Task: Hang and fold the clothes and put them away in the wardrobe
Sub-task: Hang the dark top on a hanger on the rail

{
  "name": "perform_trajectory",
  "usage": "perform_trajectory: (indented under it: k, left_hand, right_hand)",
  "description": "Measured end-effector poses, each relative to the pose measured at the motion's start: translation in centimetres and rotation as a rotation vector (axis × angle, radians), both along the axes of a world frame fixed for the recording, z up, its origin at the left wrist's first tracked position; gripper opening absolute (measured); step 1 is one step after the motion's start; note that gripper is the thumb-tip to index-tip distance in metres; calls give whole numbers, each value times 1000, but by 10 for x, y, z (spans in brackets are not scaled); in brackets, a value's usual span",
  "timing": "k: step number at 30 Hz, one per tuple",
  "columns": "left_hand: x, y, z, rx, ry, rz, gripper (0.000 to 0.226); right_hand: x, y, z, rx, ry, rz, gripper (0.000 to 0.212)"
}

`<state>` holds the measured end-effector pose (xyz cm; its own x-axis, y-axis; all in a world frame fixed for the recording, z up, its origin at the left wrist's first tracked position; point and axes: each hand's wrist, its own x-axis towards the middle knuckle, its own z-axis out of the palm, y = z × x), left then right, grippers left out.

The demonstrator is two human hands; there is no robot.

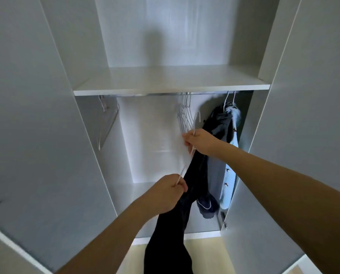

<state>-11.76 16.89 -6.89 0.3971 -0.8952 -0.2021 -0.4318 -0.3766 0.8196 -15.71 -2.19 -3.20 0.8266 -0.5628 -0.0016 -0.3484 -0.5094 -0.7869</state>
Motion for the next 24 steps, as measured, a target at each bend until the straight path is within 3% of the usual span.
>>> perform_trajectory:
  k: [4, 7, 9, 11, 14, 18, 24]
  left_hand:
    - [-14, -10, -16, -117, 140, 44, 21]
    - [-22, -26, -35, -154, 122, 91, 17]
    - [-26, -41, -45, -158, 122, 163, 17]
    - [-28, -60, -49, -141, 144, 231, 20]
    - [-26, -91, -48, -74, 165, 272, 22]
    - [-28, -130, -47, -31, 227, 299, 24]
    - [-36, -188, -57, -9, 243, 395, 23]
  right_hand:
    - [-10, -7, 0, -72, 59, -27, 40]
    - [-18, -22, -9, 63, 120, -37, 24]
    - [-22, -33, -13, 92, 178, -20, 47]
    - [-24, -48, -16, 105, 234, 13, 52]
    - [-25, -74, -21, 187, 260, 18, 41]
    - [-23, -125, -31, 157, 263, -97, 39]
    - [-15, -188, -53, 363, 296, -256, 39]
